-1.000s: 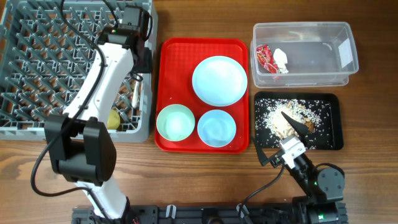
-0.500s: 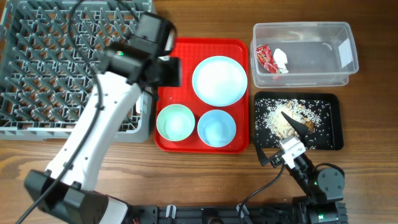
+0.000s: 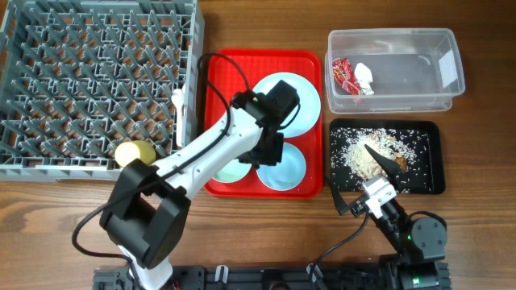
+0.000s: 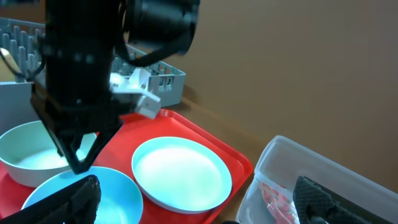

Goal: Sort waste into correct bins and load items into the dishwasher rack
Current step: 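Reach left gripper to the blue bowl and grasp its rim, then lift the blue bowl and place it upright in the rack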

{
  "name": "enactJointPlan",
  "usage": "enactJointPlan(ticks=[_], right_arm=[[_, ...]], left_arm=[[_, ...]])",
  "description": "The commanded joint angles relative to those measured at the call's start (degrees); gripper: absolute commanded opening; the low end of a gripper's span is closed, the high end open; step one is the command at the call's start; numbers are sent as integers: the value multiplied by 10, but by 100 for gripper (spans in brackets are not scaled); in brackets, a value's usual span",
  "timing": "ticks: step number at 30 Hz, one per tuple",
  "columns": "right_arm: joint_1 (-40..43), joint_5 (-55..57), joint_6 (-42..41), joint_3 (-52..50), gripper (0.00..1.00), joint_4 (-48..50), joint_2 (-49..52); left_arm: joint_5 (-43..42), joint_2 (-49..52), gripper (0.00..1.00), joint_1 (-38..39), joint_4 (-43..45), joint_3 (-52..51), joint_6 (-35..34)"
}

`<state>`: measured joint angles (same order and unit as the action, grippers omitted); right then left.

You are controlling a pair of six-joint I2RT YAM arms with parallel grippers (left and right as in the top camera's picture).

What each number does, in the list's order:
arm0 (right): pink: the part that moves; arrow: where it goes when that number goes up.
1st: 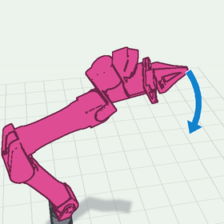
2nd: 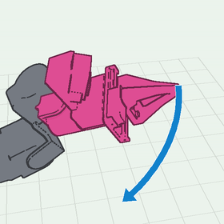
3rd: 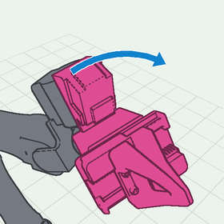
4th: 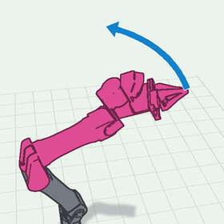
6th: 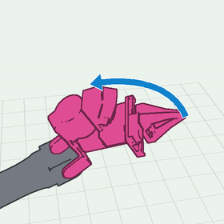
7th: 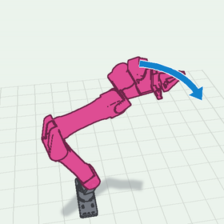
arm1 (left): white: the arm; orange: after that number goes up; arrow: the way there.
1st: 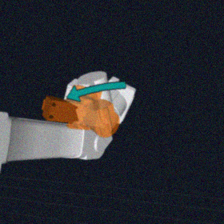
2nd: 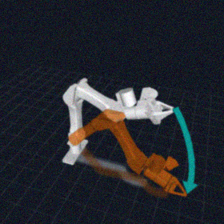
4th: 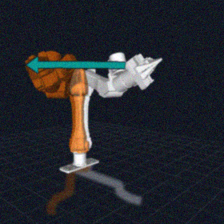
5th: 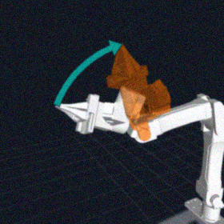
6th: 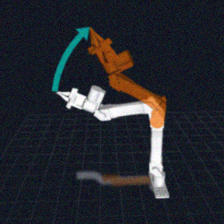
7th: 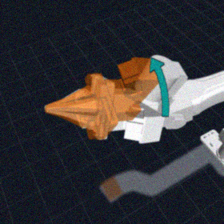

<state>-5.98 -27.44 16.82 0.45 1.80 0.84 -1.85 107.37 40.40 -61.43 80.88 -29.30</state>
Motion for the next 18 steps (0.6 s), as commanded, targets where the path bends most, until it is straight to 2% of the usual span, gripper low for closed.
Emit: enactJointPlan(ticks=[1, 6, 10, 13, 15, 18], right_arm=[[-2, -9, 1, -2, 100, 3, -6], [-2, -9, 2, -2, 100, 3, -6], [-2, -9, 1, -2, 100, 3, -6], [-2, -9, 2, -2, 100, 3, -6], [-2, -9, 1, -2, 100, 3, -6], [-2, -9, 1, -2, 100, 3, -6]], left_arm=[[-18, 3, 33, 8, 31, -35, -12], [-19, 3, 30, 35, 52, -50, -12], [33, 3, 30, 37, 56, -54, -12], [34, 8, 31, 37, 90, -71, -12], [34, 12, 28, 37, 101, -74, -12], [34, 13, 18, 37, 119, -74, -12]])
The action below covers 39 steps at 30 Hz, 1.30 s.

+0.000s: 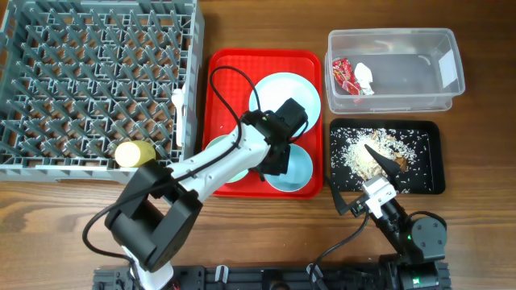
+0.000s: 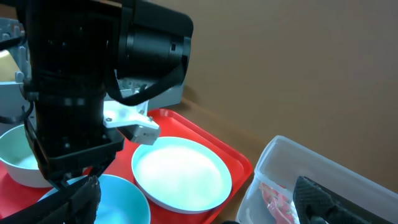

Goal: Sort waste into correct bins and load items into the dishwasher rack
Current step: 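Lift the blue bowl and place it upright in the rack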

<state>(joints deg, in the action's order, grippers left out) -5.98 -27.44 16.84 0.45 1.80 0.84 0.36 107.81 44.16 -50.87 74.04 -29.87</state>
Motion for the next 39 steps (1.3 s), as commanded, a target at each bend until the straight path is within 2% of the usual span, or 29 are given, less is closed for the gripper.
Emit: enactJointPlan(ticks=[1, 2, 3, 7, 13, 16, 19, 22, 25, 29, 32, 39], right_arm=[[-2, -9, 1, -2, 100, 3, -6], [-2, -9, 1, -2, 100, 3, -6], [-2, -9, 1, -2, 100, 3, -6], [-2, -9, 1, -2, 100, 3, -6], [-2, -9, 1, -2, 100, 3, -6], [-2, -9, 1, -2, 100, 3, -6], [-2, -9, 1, -2, 100, 3, -6], [-2, -9, 1, -2, 100, 3, -6], [-2, -9, 1, -2, 100, 3, -6], [-2, -9, 1, -2, 100, 3, -6], [-2, -9, 1, -2, 100, 3, -6], [-2, -9, 1, -2, 100, 3, -6]], left_arm=[[12, 9, 11, -1, 17, -6, -6], [12, 9, 5, -1, 17, -6, -6], [12, 9, 4, -1, 16, -6, -5], [23, -13, 4, -10, -37, 25, 1], [81, -118, 4, -38, -152, 137, 40], [185, -167, 4, -58, -187, 155, 42], [399, -213, 4, -83, -239, 155, 41], [546, -214, 4, -110, -257, 153, 39], [672, -198, 4, -143, -220, 136, 24], [796, -160, 4, -197, -72, 97, 44], [800, -106, 4, -247, 3, 95, 102], [784, 11, 4, -273, 38, 95, 102]])
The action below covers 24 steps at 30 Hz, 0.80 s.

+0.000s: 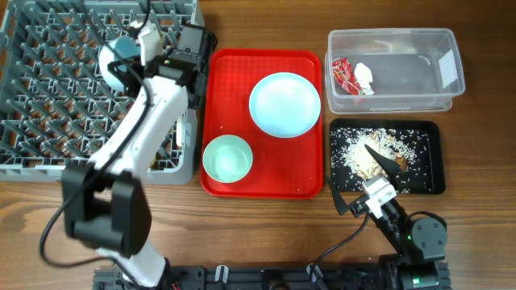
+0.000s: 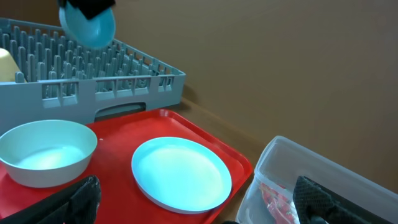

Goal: Sort waste into correct bins and load items into the dishwasher rack
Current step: 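Lift the blue bowl and place it upright in the rack, then move left gripper back to the green bowl on the red tray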

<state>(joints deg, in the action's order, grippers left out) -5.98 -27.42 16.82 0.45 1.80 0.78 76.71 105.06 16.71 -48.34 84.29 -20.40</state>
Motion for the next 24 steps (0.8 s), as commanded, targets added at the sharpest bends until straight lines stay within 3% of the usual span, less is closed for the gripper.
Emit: enactJointPlan(ticks=[1, 8, 19, 21, 24], right_arm=[[-2, -9, 2, -2, 100, 3, -6], [-2, -9, 2, -2, 100, 3, -6], [-2, -9, 1, -2, 100, 3, -6], [-2, -9, 1, -2, 100, 3, -6], [-2, -9, 2, -2, 100, 3, -6]], left_arm=[[20, 54, 4, 2, 18, -8, 7], [9, 120, 4, 18, 36, -8, 7], [6, 119, 5, 82, 3, -7, 7], [7, 107, 38, 95, -16, -7, 6], [-29, 68, 56, 120, -21, -7, 5]])
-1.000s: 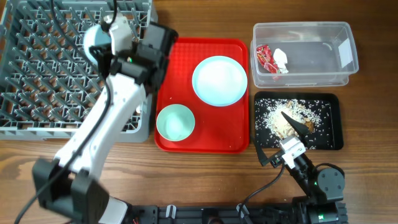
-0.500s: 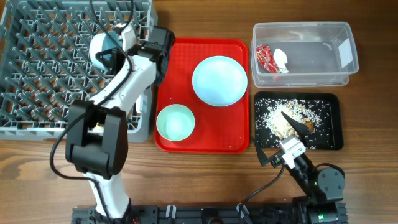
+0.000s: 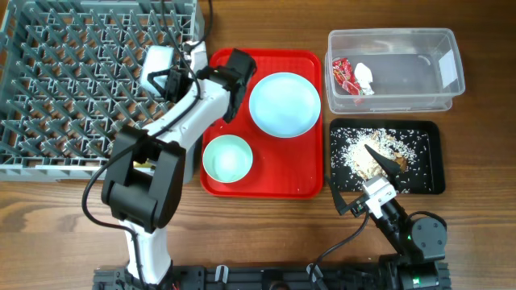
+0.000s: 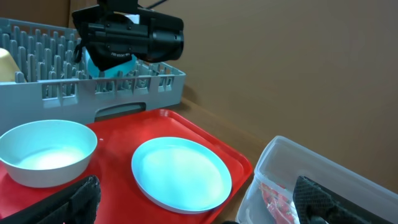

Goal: Sort waste into correct bins and load items into the dishwasher rack
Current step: 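Move left gripper back to the green bowl on the red tray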

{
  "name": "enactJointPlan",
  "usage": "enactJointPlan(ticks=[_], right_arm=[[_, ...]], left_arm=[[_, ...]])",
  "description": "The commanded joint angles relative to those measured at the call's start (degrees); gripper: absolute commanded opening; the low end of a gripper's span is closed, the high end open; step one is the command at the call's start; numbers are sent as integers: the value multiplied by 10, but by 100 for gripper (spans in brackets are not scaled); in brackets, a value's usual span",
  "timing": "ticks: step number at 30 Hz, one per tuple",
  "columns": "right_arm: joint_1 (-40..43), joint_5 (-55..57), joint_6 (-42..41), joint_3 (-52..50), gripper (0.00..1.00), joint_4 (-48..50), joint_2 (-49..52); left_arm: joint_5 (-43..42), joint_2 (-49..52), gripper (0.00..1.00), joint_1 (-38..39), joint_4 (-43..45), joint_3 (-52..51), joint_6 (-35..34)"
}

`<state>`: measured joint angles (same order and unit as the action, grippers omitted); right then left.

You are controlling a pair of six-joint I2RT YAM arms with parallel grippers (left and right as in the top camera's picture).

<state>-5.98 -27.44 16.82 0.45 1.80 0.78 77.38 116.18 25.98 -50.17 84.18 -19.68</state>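
My left gripper (image 3: 167,74) is at the right edge of the grey dishwasher rack (image 3: 81,89), shut on a blue bowl (image 4: 107,63) that sits low among the rack's pegs, mostly hidden by the gripper. On the red tray (image 3: 216,113) lie a pale blue plate (image 3: 285,105) and a pale green bowl (image 3: 227,159). My right gripper (image 3: 364,184) rests open at the near right, its fingertips (image 4: 84,200) framing the plate (image 4: 180,174).
A yellow cup (image 4: 5,65) stands in the rack's near part. The clear bin (image 3: 451,56) at the far right holds wrappers (image 3: 352,78). A black tray (image 3: 431,161) of food scraps lies in front of it. The left arm spans the tray's left edge.
My left gripper with the blue bowl was high over the rack's far middle. Now it is lower, at the rack's right edge beside the tray. The right arm has not moved.
My left gripper hung over the blue bowl at the tray's near right, then sat down on it. Later the bowl was off the tray, held high over the rack. Now it is down among the pegs at the rack's right side.
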Motion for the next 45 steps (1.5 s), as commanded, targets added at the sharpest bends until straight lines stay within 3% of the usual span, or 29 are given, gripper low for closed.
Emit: enactJointPlan(ticks=[1, 4, 9, 14, 19, 23, 30, 32, 35, 37, 39, 45], right_arm=[[-2, -9, 1, -2, 100, 3, -6], [-2, -9, 1, -2, 100, 3, -6], [-2, -9, 1, -2, 100, 3, -6], [-2, -9, 2, -2, 100, 3, -6], [-2, -9, 1, -2, 100, 3, -6], [-2, -9, 1, -2, 100, 3, -6], [-2, -9, 1, -2, 100, 3, -6], [-2, -9, 2, -2, 100, 3, -6], [-2, -9, 2, -2, 100, 3, -6], [-2, -9, 2, -2, 100, 3, -6], [-2, -9, 1, -2, 100, 3, -6], [-2, -9, 2, -2, 100, 3, -6]], left_arm=[[-80, -63, 59, 37, -2, -6, -3], [-260, -128, 63, 57, -3, -6, -3], [-570, -220, 61, 64, -42, -6, -29], [-703, -239, 56, 64, -152, -17, -119], [-723, -235, 51, 66, -128, -113, -139], [-642, -235, 49, 59, -78, -190, -170], [-604, -234, 50, 51, 73, -309, -166], [-597, -234, 46, 42, 101, -328, -167], [-629, -234, 44, 37, 119, -327, -162], [-726, -234, 42, 46, 153, -328, -119], [-768, -234, 43, 64, 177, -327, -110], [-780, -234, 47, 136, 221, -327, -90]])
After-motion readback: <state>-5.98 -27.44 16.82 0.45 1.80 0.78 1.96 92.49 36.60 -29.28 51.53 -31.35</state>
